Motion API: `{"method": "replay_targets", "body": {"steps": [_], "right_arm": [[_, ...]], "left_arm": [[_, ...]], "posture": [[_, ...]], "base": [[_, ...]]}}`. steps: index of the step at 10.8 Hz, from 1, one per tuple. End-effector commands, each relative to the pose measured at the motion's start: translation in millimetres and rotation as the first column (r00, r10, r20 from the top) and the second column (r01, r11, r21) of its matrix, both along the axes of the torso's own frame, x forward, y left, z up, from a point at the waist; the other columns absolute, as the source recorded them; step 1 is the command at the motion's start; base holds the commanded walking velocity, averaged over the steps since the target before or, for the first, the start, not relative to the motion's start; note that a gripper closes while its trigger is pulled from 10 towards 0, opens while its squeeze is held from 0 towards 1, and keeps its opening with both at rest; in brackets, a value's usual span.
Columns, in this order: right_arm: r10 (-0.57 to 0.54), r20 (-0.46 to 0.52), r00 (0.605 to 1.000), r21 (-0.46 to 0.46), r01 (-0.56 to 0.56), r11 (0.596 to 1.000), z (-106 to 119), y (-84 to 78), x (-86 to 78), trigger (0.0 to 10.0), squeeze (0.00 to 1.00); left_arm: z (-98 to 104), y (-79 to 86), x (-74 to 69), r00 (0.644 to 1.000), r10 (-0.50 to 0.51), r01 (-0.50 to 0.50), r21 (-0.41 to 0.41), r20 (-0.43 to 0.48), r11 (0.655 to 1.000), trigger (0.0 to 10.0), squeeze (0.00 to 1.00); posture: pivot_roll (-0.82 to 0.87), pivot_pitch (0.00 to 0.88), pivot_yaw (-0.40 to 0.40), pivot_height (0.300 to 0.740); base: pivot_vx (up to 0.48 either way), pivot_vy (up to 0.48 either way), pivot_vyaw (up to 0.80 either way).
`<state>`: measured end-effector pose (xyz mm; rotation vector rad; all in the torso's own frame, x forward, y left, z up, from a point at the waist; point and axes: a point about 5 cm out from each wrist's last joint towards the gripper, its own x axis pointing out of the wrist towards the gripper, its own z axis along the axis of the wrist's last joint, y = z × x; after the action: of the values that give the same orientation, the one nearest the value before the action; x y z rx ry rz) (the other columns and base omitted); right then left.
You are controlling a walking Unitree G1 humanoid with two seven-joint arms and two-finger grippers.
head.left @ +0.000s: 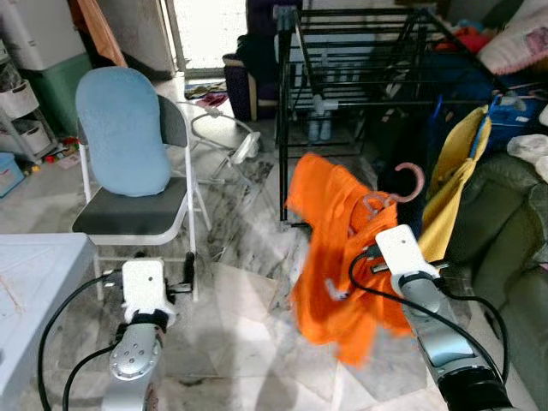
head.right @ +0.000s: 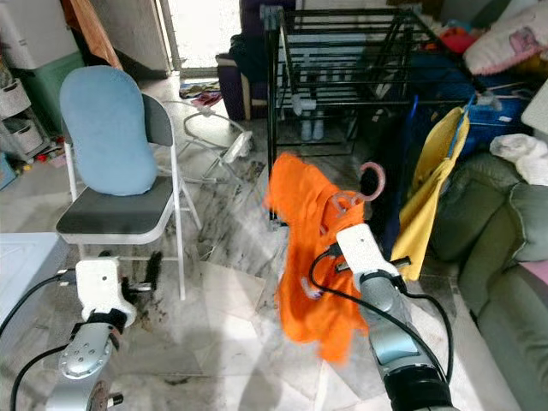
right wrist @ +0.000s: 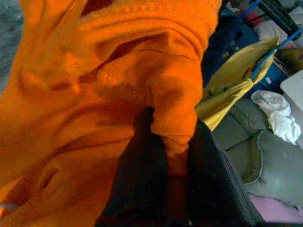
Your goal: Hang hanger
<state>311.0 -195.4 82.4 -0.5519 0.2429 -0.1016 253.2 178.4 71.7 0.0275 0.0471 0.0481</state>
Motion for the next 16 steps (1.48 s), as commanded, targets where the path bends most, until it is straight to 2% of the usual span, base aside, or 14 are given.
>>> {"method": "replay_targets", "body": {"steps": [1, 2, 4, 5, 12, 16], "right_arm": [[-0.038, 0.041, 0.998, 0.022, 0.037, 0.999, 8, -4.8, -0.6, 10.0, 0.0], [-0.051, 0.037, 0.998, 0.032, 0.05, 0.998, 7, -6.4, -2.3, 10.0, 0.0], [-0.108, 0.012, 0.994, 0.133, 0.105, 0.985, 4, -12.2, -3.0, 10.0, 0.0], [-0.108, 0.004, 0.994, 0.145, 0.106, 0.984, 4, -12.1, -2.6, 10.0, 0.0], [-0.095, -0.013, 0.995, 0.153, 0.096, 0.984, 5, -9.0, 1.5, 10.0, 0.0], [-0.07, -0.064, 0.996, 0.121, 0.077, 0.99, 1, -7.6, 7.5, 10.0, 0.0]], "left_arm": [[5, -2.0, 1.5, 1.0, -0.018, 0.018, -0.002, 0.023, 1.0, 10.0, 0.0], [5, -4.0, 1.8, 0.999, -0.028, 0.028, -0.004, 0.023, 1.0, 10.0, 0.0], [5, -10.8, 5.1, 0.998, -0.054, 0.054, -0.014, 0.021, 0.998, 10.0, 0.0], [5, -12.2, 5.5, 0.998, -0.059, 0.059, -0.018, 0.021, 0.998, 10.0, 0.0], [1, -24.1, 7.2, 0.995, -0.1, 0.101, -0.032, 0.006, 0.994, 10.0, 0.0], [-2, -28.4, 7.6, 0.993, -0.116, 0.116, -0.037, -0.007, 0.993, 10.0, 0.0]], "posture": [[-0.06, 0.0, 0.042, 0.74], [-0.07, 0.0, 0.051, 0.74], [-0.08, 0.0, 0.053, 0.74], [-0.08, 0.0, 0.052, 0.74], [-0.09, 0.0, 0.053, 0.74], [-0.09, 0.0, 0.051, 0.74]], "base": [[0.281, 0.0, 0.0], [0.311, 0.0, 0.0], [0.394, 0.0, 0.0], [0.435, 0.0, 0.0], [0.468, 0.0, 0.0], [0.48, 0.0, 0.0]]}}
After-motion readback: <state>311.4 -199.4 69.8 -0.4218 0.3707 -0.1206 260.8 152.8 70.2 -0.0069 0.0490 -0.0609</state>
